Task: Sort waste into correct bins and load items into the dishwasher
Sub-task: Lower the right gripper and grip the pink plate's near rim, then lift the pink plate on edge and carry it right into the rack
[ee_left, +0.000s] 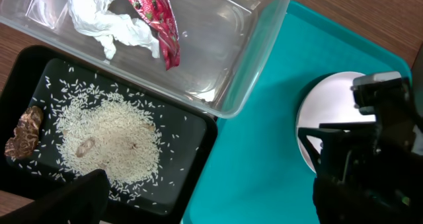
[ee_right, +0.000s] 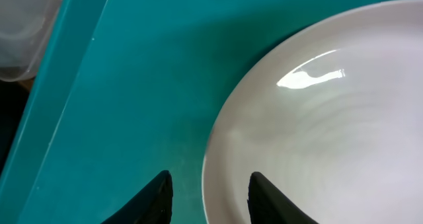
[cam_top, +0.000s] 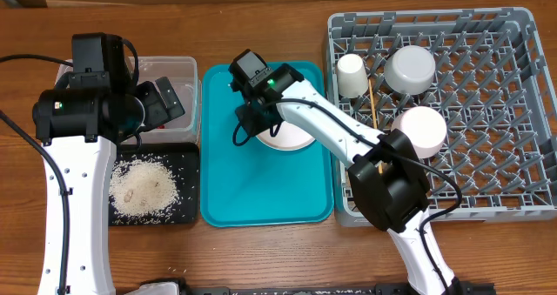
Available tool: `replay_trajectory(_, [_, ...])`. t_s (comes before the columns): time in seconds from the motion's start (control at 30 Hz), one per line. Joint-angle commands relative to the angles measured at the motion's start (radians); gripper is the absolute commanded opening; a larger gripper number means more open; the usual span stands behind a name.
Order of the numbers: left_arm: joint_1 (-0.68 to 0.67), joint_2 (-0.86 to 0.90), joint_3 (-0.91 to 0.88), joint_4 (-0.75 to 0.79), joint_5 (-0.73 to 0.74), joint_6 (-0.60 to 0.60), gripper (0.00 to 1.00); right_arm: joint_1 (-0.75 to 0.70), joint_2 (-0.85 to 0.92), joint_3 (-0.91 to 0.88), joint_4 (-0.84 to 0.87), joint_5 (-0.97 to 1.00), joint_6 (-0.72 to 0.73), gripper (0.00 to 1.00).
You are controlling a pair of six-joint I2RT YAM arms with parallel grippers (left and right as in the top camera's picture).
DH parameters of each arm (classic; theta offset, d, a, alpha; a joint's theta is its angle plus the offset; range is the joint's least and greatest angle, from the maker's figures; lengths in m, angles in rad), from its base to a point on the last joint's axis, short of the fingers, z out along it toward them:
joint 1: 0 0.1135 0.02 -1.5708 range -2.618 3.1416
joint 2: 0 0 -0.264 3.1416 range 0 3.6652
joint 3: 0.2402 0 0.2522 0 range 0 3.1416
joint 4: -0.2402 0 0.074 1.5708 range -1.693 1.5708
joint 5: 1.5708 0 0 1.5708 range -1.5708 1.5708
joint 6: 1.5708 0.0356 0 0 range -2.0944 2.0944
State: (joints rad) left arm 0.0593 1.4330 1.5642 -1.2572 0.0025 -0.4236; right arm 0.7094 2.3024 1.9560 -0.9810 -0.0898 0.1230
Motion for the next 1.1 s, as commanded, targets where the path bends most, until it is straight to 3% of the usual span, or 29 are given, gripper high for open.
replay_trajectory(0.0, [0.004, -0.002, 0.009, 0.001, -0.013, -0.003, 1.00, 0.004, 0.004, -0.079, 0.053, -0.017, 0.008, 0.40])
replay_trajectory(0.23, [0.004, -0.002, 0.009, 0.001, -0.013, -0.003, 1.00, 0.004, 0.004, -0.229, 0.182, -0.032, 0.008, 0.39])
replay_trajectory(0.43, [0.004, -0.002, 0.009, 0.001, -0.013, -0.003, 1.00, 0.004, 0.004, -0.228, 0.141, -0.035, 0.008, 0.26])
replay_trajectory(0.63, [0.004, -0.002, 0.009, 0.001, -0.013, -0.003, 1.00, 0.004, 0.003, -0.226, 0.111, -0.035, 0.007, 0.24])
replay_trajectory(0.87, [0.004, -0.002, 0.009, 0.001, -0.013, -0.003, 1.00, 0.003, 0.003, -0.212, 0.104, -0.035, 0.007, 0.05])
replay_trajectory(1.07, [0.004, -0.002, 0.009, 0.001, -0.013, -0.003, 1.00, 0.004, 0.003, -0.142, 0.061, -0.042, 0.007, 0.04])
